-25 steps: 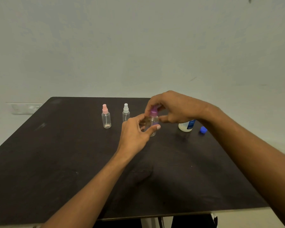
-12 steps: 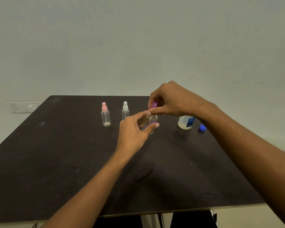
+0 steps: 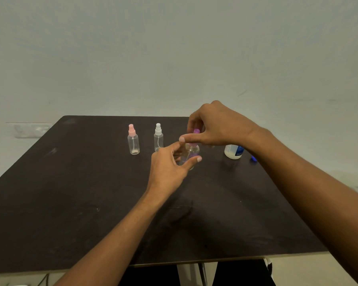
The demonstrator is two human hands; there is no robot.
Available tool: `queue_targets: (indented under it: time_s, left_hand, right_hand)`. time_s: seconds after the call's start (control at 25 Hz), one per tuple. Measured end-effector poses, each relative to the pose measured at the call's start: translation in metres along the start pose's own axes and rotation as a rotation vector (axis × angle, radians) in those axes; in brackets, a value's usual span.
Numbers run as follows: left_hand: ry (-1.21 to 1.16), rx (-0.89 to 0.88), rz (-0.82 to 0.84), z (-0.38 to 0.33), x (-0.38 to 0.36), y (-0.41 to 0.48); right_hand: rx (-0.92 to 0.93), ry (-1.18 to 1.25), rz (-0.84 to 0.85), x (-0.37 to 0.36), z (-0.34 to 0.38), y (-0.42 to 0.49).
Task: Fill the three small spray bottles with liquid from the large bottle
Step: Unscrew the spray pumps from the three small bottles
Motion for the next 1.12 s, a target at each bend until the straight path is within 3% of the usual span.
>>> queue_targets:
  time_s: [0.32,0.56,0.88,1.12]
  left_hand:
    - [-0.008,0.012,0.032,0.001,0.000,-0.002]
    - [0.021,0.001,0.017,0.002,-0.002,-0.001]
    - [-0.019,0.009,0.027,0.004,0.000,-0.001]
    - [-0.016,0.011,0.038,0.008,-0.001,-0.003]
  right_hand:
    - [0.126,0.021,0.212,-0.003,0.006,-0.008]
    - [0.000,0.005,0.006,0.000,0.000,-0.005]
    - [0.104,-0.019,0.181,-0.002,0.009,-0.007]
    - [0.082,0.026,0.146,0.010,0.005,-0.008]
Point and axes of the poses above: each hand's wrist, its own y-axis towards the middle knuckle, its own x-axis out of the back of the hand, z = x × y, the point moved 4 cm from there along y, towards the middle knuckle, and after that the axes turned 15 degrees about -z, right-handed, at the moved point
